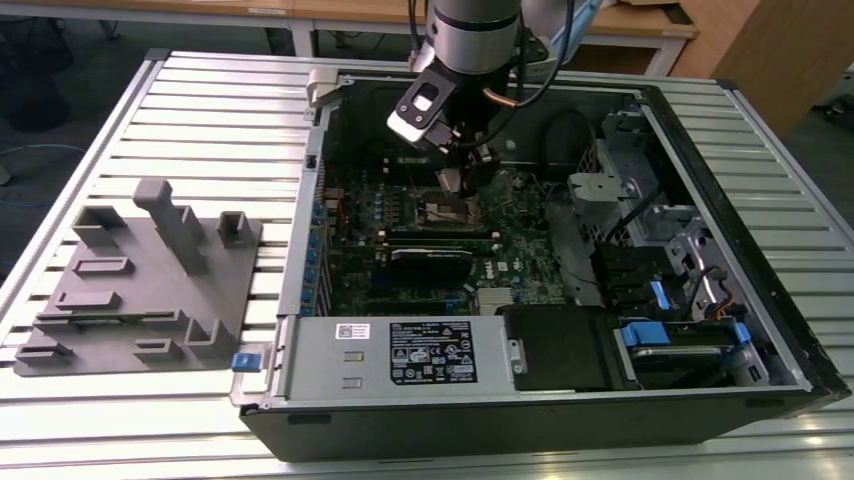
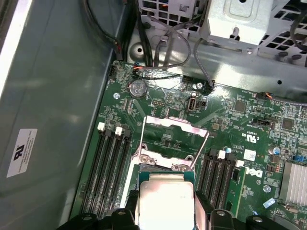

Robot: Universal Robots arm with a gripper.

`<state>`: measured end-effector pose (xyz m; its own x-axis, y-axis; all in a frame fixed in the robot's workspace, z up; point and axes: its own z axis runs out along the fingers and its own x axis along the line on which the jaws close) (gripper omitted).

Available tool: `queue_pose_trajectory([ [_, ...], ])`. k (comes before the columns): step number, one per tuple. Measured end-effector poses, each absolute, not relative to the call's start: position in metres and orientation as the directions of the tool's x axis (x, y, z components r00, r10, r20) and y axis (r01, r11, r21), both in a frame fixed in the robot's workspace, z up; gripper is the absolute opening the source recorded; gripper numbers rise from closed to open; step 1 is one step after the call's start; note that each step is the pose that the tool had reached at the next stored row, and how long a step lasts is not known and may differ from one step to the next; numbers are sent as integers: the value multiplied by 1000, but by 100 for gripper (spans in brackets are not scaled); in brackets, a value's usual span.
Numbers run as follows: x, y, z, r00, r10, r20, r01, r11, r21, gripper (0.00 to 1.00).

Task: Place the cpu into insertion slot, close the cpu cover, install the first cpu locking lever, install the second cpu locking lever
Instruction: 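Place the cpu into insertion slot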

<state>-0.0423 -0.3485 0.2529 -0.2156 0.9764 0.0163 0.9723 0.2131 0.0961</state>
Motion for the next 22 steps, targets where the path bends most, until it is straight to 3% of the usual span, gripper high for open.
queue_pose_trajectory([
  [22, -42, -349, 253, -209, 978, 16, 974, 206, 96, 54],
])
